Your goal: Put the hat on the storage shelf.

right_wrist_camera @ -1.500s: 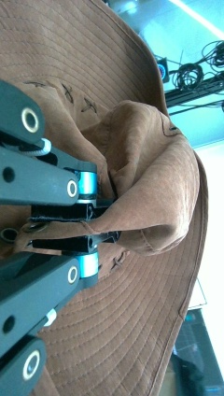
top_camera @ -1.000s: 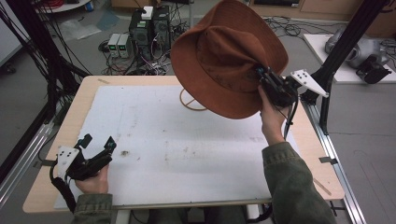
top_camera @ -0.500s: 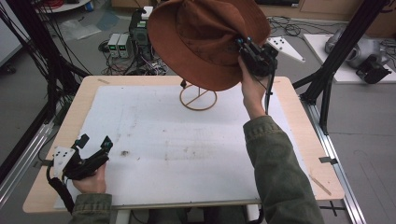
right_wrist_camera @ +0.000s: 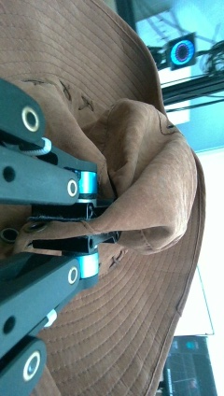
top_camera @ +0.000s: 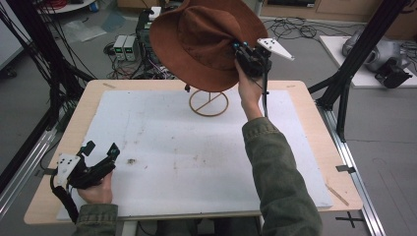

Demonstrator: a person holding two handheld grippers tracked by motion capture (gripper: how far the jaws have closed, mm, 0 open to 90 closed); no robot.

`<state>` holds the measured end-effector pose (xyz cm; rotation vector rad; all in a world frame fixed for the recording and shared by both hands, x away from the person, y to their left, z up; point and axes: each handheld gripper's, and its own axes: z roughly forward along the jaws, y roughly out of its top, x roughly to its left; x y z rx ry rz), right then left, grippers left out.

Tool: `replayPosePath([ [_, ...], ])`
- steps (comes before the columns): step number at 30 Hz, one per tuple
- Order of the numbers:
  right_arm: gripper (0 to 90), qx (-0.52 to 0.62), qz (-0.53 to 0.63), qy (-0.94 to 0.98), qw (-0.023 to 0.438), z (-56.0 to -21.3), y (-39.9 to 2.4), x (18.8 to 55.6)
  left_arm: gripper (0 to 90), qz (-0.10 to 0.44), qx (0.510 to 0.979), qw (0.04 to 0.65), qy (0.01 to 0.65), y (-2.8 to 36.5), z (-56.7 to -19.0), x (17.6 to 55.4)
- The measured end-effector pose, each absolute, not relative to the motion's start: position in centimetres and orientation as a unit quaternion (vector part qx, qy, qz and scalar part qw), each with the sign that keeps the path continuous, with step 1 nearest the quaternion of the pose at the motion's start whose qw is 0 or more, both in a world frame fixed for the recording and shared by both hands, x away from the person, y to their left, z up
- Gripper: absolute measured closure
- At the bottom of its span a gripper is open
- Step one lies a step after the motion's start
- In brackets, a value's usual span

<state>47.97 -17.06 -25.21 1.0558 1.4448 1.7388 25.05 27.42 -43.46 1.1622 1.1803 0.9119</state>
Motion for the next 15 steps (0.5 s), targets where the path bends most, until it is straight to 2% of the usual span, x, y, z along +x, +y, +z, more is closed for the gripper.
replayPosePath([
  [9, 86.8, 0.434, 0.633, 0.564, 0.306, -28.3, -15.6, 49.1, 16.6, 0.391, 0.499, 0.585, 0.505, 27.5, -43.5, 25.0],
  [15, 85.4, 0.448, 0.629, 0.558, 0.303, -28.6, -15.5, 49.3, 16.6, 0.387, 0.499, 0.587, 0.507, 27.5, -43.5, 25.1],
])
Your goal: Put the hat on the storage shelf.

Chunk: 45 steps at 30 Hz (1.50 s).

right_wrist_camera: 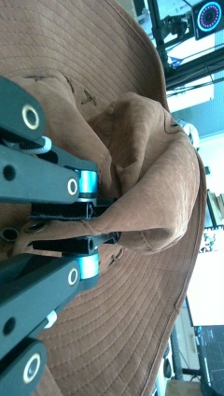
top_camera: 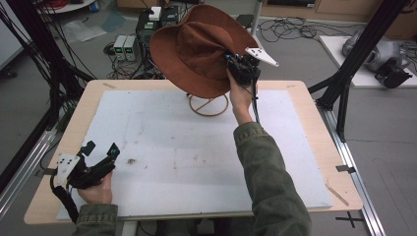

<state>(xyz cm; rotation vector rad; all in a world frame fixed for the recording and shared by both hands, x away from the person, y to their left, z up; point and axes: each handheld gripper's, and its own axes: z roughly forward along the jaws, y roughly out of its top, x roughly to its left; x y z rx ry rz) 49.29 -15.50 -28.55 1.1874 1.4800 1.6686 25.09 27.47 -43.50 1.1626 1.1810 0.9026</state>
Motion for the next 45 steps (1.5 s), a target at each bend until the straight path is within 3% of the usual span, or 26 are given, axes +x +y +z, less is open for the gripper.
replayPosePath([
  [6, 79.5, 0.448, 0.633, 0.557, 0.298, -28.5, -15.5, 49.5, 16.6, 0.386, 0.501, 0.586, 0.506, 27.4, -43.5, 25.1],
  [9, 68.2, 0.443, 0.641, 0.558, 0.285, -28.5, -15.8, 49.7, 16.6, 0.387, 0.501, 0.586, 0.506, 27.4, -43.5, 25.1],
  [15, 54.9, 0.431, 0.639, 0.571, 0.282, -28.4, -15.8, 49.6, 16.7, 0.387, 0.501, 0.587, 0.505, 27.3, -43.5, 25.1],
  [16, 51.3, 0.430, 0.640, 0.571, 0.282, -28.4, -15.8, 49.5, 16.6, 0.387, 0.501, 0.587, 0.504, 27.3, -43.5, 25.1],
  [17, 38.7, 0.429, 0.637, 0.574, 0.284, -28.3, -15.8, 49.5, 16.6, 0.388, 0.503, 0.587, 0.503, 27.3, -43.5, 25.1],
  [18, 38.7, 0.429, 0.637, 0.574, 0.284, -28.3, -15.8, 49.5, 16.6, 0.388, 0.503, 0.587, 0.503, 27.3, -43.5, 25.1],
  [23, 11.8, 0.416, 0.627, 0.580, 0.311, -27.8, -15.8, 48.8, 16.6, 0.389, 0.502, 0.586, 0.503, 27.3, -43.5, 25.1],
  [29, 11.3, 0.406, 0.621, 0.586, 0.326, -27.1, -16.5, 48.3, 16.6, 0.389, 0.501, 0.587, 0.504, 27.3, -43.5, 25.1],
  [45, 10.9, 0.410, 0.584, 0.577, 0.397, -24.8, -24.4, 42.4, 16.6, 0.392, 0.499, 0.589, 0.501, 27.1, -43.3, 25.0],
])
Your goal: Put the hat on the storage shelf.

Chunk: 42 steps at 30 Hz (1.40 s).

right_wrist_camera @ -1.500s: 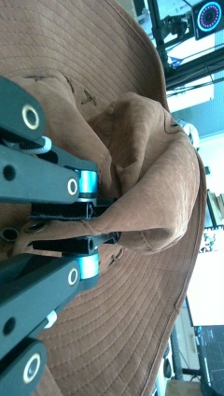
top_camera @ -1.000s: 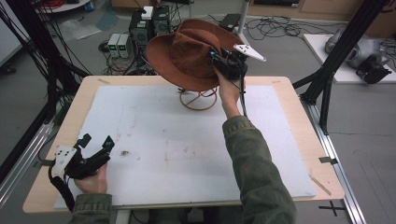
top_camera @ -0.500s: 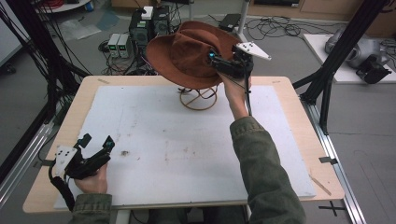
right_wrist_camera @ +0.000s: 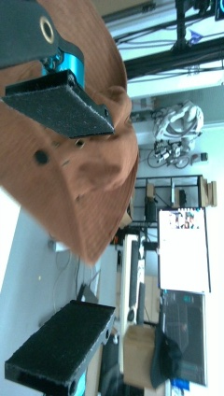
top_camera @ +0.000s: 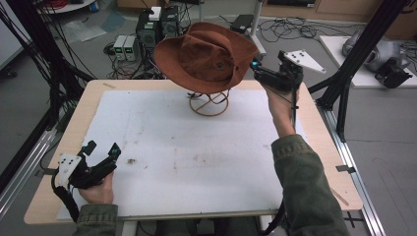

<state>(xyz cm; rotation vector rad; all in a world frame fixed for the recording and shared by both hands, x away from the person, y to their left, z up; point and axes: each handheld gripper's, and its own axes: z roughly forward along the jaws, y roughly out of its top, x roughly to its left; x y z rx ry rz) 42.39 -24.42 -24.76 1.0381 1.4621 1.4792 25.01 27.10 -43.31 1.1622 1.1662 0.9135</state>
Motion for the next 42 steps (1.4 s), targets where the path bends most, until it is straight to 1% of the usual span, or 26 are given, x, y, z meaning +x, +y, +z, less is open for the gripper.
replayPosePath([
  [1, 10.9, 0.411, 0.582, 0.573, 0.404, -24.6, -25.6, 41.3, 16.6, 0.392, 0.499, 0.589, 0.501, 27.1, -43.3, 25.0],
  [4, 10.9, 0.411, 0.578, 0.570, 0.416, -24.4, -26.6, 40.2, 16.6, 0.392, 0.498, 0.590, 0.500, 27.1, -43.3, 25.1],
  [7, 10.9, 0.411, 0.573, 0.562, 0.433, -24.5, -28.3, 38.2, 16.6, 0.392, 0.498, 0.590, 0.500, 27.1, -43.3, 25.1],
  [13, 10.9, 0.414, 0.574, 0.552, 0.442, -25.9, -30.2, 35.5, 16.6, 0.392, 0.496, 0.591, 0.501, 27.1, -43.2, 25.0],
  [17, 10.9, 0.423, 0.572, 0.550, 0.437, -28.0, -31.4, 33.3, 16.6, 0.393, 0.495, 0.590, 0.502, 27.1, -43.2, 24.9],
  [21, 10.9, 0.428, 0.568, 0.549, 0.439, -30.0, -32.2, 31.8, 16.6, 0.393, 0.495, 0.590, 0.502, 27.2, -43.2, 24.9],
  [22, 10.9, 0.428, 0.568, 0.549, 0.439, -30.0, -32.2, 31.8, 16.6, 0.393, 0.495, 0.590, 0.502, 27.2, -43.2, 24.9],
  [23, 10.9, 0.437, 0.567, 0.546, 0.435, -31.4, -32.5, 31.1, 16.6, 0.393, 0.495, 0.590, 0.502, 27.2, -43.2, 24.9],
  [25, 10.9, 0.443, 0.565, 0.546, 0.431, -32.6, -32.7, 30.7, 16.7, 0.394, 0.495, 0.590, 0.503, 27.2, -43.2, 24.9],
  [26, 10.9, 0.443, 0.565, 0.546, 0.431, -32.6, -32.7, 30.7, 16.7, 0.394, 0.495, 0.590, 0.503, 27.2, -43.2, 24.9],
  [28, 10.9, 0.452, 0.559, 0.546, 0.430, -34.3, -32.9, 30.3, 16.7, 0.395, 0.495, 0.589, 0.503, 27.1, -43.2, 24.9],
  [29, 10.9, 0.462, 0.556, 0.544, 0.425, -35.8, -33.0, 29.9, 16.7, 0.395, 0.494, 0.589, 0.503, 27.2, -43.2, 24.9],
  [32, 11.0, 0.473, 0.547, 0.549, 0.420, -38.1, -33.0, 29.5, 16.7, 0.395, 0.496, 0.587, 0.504, 27.2, -43.3, 25.0],
  [33, 11.0, 0.473, 0.547, 0.549, 0.420, -38.1, -33.0, 29.5, 16.7, 0.396, 0.497, 0.586, 0.504, 27.2, -43.3, 25.0],
  [34, 11.0, 0.474, 0.538, 0.553, 0.424, -39.2, -32.9, 29.3, 16.6, 0.396, 0.498, 0.585, 0.504, 27.3, -43.3, 25.0],
  [36, 11.0, 0.477, 0.535, 0.554, 0.425, -39.7, -32.8, 29.2, 16.6, 0.396, 0.497, 0.584, 0.505, 27.3, -43.4, 25.0],
  [39, 11.0, 0.480, 0.527, 0.558, 0.425, -41.4, -32.6, 28.8, 16.6, 0.396, 0.497, 0.584, 0.505, 27.3, -43.4, 25.0],
  [42, 11.0, 0.484, 0.525, 0.559, 0.421, -42.0, -32.5, 28.6, 16.6, 0.397, 0.498, 0.583, 0.505, 27.3, -43.4, 25.0],
])
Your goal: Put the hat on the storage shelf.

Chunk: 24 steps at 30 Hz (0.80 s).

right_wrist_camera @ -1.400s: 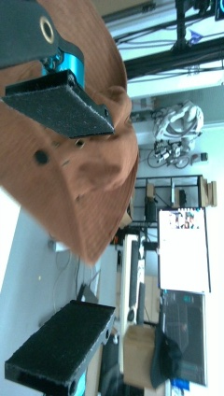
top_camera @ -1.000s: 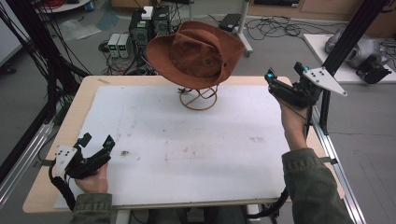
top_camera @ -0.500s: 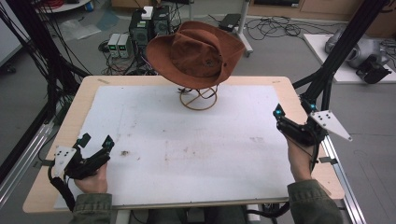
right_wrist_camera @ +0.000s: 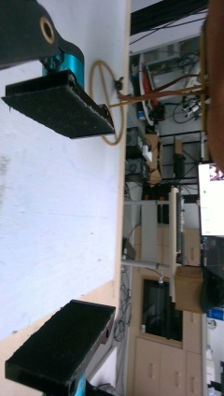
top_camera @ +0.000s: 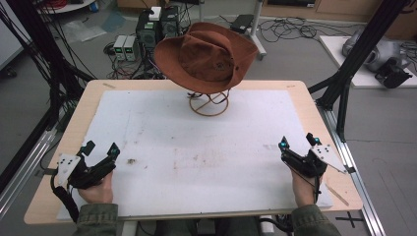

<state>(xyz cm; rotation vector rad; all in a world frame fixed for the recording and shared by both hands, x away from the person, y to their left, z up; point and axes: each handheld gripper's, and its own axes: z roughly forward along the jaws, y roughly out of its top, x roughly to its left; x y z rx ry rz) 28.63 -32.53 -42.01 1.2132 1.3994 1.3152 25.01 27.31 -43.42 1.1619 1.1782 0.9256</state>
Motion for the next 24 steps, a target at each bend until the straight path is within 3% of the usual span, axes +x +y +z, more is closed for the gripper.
replayPosePath([
  [24, 11.0, 0.498, 0.532, 0.551, 0.407, -43.00, -32.82, 28.30, 16.7, 0.405, 0.503, 0.581, 0.495, 26.88, -43.16, 24.85],
])
